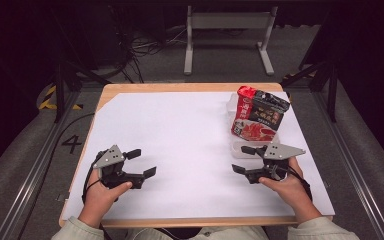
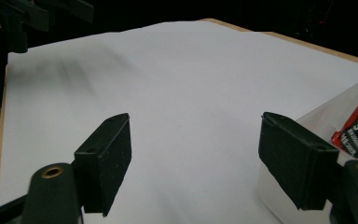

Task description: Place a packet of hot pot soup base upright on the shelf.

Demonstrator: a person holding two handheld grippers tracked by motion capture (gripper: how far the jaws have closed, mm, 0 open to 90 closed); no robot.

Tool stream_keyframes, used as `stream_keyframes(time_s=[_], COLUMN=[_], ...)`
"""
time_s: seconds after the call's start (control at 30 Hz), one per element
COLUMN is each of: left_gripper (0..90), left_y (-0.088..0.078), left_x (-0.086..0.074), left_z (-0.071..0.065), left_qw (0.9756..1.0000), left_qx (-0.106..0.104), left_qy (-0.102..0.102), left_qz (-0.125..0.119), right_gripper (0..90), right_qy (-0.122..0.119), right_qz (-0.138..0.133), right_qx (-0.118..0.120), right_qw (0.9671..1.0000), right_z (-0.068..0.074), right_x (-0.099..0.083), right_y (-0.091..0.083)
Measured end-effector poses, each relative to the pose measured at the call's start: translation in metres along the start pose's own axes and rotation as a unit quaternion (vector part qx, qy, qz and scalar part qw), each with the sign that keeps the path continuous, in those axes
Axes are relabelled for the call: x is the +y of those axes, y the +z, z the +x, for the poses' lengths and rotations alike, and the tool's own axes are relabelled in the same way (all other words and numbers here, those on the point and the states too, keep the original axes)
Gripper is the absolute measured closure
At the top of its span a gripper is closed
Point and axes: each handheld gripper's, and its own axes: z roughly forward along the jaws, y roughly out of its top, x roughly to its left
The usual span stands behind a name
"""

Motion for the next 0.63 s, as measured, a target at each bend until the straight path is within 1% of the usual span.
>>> stream_keyframes(time_s=[0.1, 0.17, 0.2, 0.23, 0.27, 0.33, 0.37, 0.4, 0.43, 0.5, 0.57, 0.63], left_gripper=[13.6, 13.6, 13.5, 13.2, 13.1, 13.1, 13.1, 13.1, 12.8, 12.6, 12.4, 12.4], left_y=[0.002, 0.004, 0.005, 0.005, 0.006, 0.006, 0.007, 0.007, 0.007, 0.007, 0.007, 0.007], left_x=[-0.003, -0.005, -0.006, -0.006, -0.006, -0.007, -0.007, -0.007, -0.007, -0.008, -0.008, -0.009], left_z=[0.001, 0.001, 0.001, 0.001, 0.001, 0.0, 0.0, 0.0, 0.0, 0.0, 0.0, 0.001], left_qw=[1.0, 1.0, 0.9999, 0.9999, 0.9996, 0.9996, 0.9996, 0.9996, 0.9996, 0.9996, 0.9997, 0.9996], left_qx=[0.002, 0.003, 0.005, 0.005, 0.011, 0.008, 0.007, 0.007, 0.006, 0.007, 0.005, 0.007], left_qy=[0.007, 0.007, 0.009, 0.009, 0.02, 0.017, 0.018, 0.018, 0.02, 0.018, 0.01, 0.011], left_qz=[0.004, 0.007, 0.012, 0.012, 0.018, 0.02, 0.019, 0.019, 0.019, 0.02, 0.023, 0.024], right_gripper=[25.3, 25.3, 25.3, 25.3, 25.3, 25.3, 25.4, 25.4, 25.4, 25.3, 25.4, 25.4], right_qy=[0.003, 0.004, 0.008, 0.011, 0.014, 0.019, 0.02, 0.02, 0.021, 0.022, 0.022, 0.022], right_qz=[0.009, 0.012, 0.017, 0.02, 0.024, 0.037, 0.045, 0.045, 0.053, 0.053, 0.052, 0.05], right_qx=[0.0, -0.002, 0.0, -0.001, -0.003, -0.003, -0.003, -0.003, -0.002, -0.002, -0.004, -0.004], right_qw=[1.0, 0.9999, 0.9998, 0.9997, 0.9996, 0.9991, 0.9988, 0.9988, 0.9984, 0.9983, 0.9984, 0.9985], right_z=[0.002, 0.002, 0.002, 0.002, 0.002, 0.001, 0.0, 0.0, 0.0, 0.0, 0.001, 0.001], right_x=[-0.007, -0.011, -0.014, -0.016, -0.019, -0.024, -0.025, -0.025, -0.027, -0.027, -0.027, -0.027], right_y=[0.006, 0.009, 0.011, 0.012, 0.014, 0.017, 0.019, 0.019, 0.021, 0.021, 0.021, 0.021])
